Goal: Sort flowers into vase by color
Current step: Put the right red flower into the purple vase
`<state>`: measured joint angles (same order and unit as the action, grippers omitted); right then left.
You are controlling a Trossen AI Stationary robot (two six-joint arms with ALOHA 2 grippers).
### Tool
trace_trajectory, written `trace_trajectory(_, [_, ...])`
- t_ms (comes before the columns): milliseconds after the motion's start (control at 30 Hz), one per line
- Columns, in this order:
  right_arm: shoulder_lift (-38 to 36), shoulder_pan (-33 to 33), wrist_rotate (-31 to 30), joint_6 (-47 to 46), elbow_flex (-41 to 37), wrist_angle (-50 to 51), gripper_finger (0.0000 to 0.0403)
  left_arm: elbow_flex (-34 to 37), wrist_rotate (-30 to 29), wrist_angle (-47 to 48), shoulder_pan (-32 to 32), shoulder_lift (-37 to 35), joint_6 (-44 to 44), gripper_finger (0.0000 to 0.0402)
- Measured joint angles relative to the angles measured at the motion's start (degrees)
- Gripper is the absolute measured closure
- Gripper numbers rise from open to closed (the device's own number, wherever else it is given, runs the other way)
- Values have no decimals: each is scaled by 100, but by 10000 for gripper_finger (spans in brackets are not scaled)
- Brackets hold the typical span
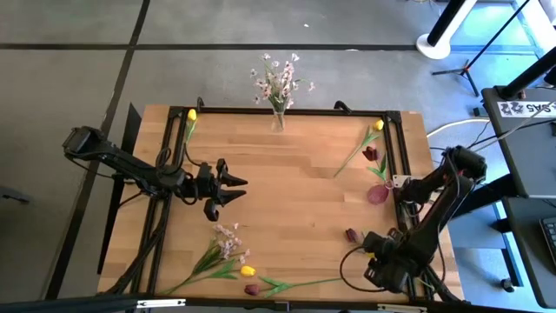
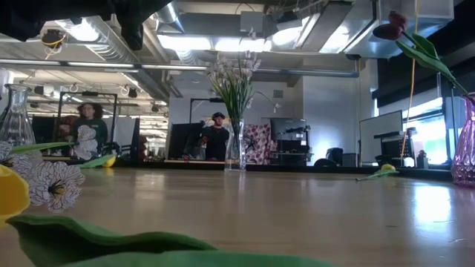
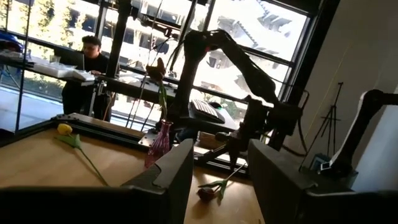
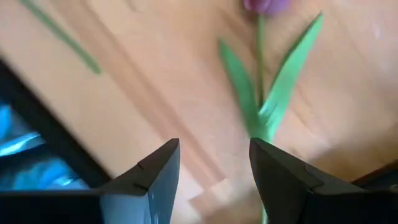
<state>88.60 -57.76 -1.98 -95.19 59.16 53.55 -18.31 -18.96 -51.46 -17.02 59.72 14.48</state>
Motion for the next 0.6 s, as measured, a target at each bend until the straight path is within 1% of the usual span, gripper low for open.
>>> trace_trajectory(100, [305,117,226,221,-18,154,210,0,0,0,0,0,0,253])
trace_trajectory(200, [500,396,590,585,-343,36,210,0,0,0,0,0,-2,253])
trace_trajectory(333, [581,977,800,1133,-828,-1015,210,0,0,-2,0,0,-2,253])
trace_trajectory(433, [615,1305,1018,1470,-1002,-1332,214,0,0,-2,0,0,-2,253])
trace_trajectory(500, [668,1432,1060,1501,-999,-1294,228,1,-1,3,1,-2,-2,253])
trace_trajectory(600, [675,1476,1051,1560,-1004,-1251,271,2,-1,16,0,-2,-2,253])
